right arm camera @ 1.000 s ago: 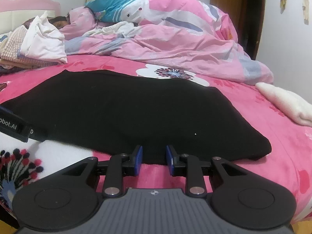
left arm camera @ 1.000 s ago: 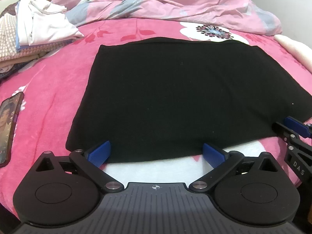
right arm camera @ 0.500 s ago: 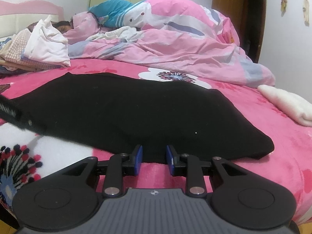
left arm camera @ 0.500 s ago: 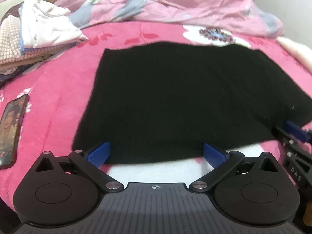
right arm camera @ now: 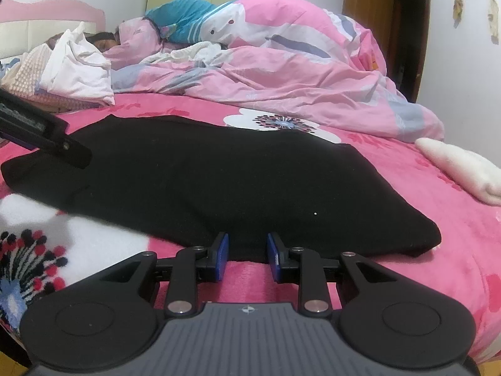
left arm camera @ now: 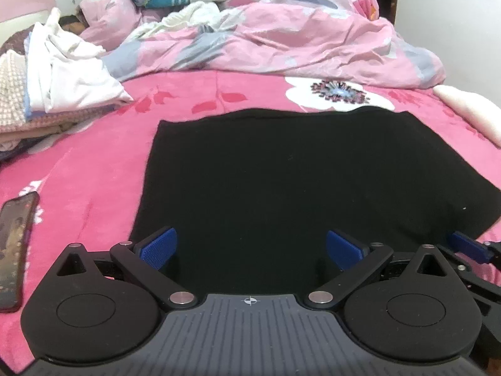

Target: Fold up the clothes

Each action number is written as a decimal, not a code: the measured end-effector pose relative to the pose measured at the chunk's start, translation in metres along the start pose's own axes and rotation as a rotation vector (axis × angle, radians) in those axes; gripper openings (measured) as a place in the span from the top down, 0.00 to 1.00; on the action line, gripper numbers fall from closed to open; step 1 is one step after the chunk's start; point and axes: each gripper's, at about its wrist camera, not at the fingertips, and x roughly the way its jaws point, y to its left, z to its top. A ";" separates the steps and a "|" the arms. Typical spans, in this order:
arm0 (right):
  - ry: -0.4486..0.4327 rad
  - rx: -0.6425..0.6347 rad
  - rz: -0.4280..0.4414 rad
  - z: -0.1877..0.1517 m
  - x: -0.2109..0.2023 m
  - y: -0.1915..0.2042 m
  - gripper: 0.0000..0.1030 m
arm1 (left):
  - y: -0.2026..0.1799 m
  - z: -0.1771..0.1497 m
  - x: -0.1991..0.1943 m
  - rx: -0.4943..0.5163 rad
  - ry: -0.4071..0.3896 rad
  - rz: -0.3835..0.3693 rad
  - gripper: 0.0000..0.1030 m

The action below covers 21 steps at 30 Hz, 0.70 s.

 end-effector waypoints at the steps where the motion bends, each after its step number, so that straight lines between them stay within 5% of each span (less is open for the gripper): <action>1: 0.001 -0.004 -0.002 0.000 0.000 0.001 0.72 | 0.001 -0.002 0.005 -0.003 0.014 0.003 0.00; 12: 0.031 0.032 0.033 0.019 -0.007 -0.016 0.71 | 0.009 -0.016 0.012 -0.023 0.025 -0.017 0.00; 21: 0.049 0.229 -0.024 0.033 0.013 -0.077 0.71 | 0.012 -0.016 0.012 -0.024 0.018 -0.031 0.00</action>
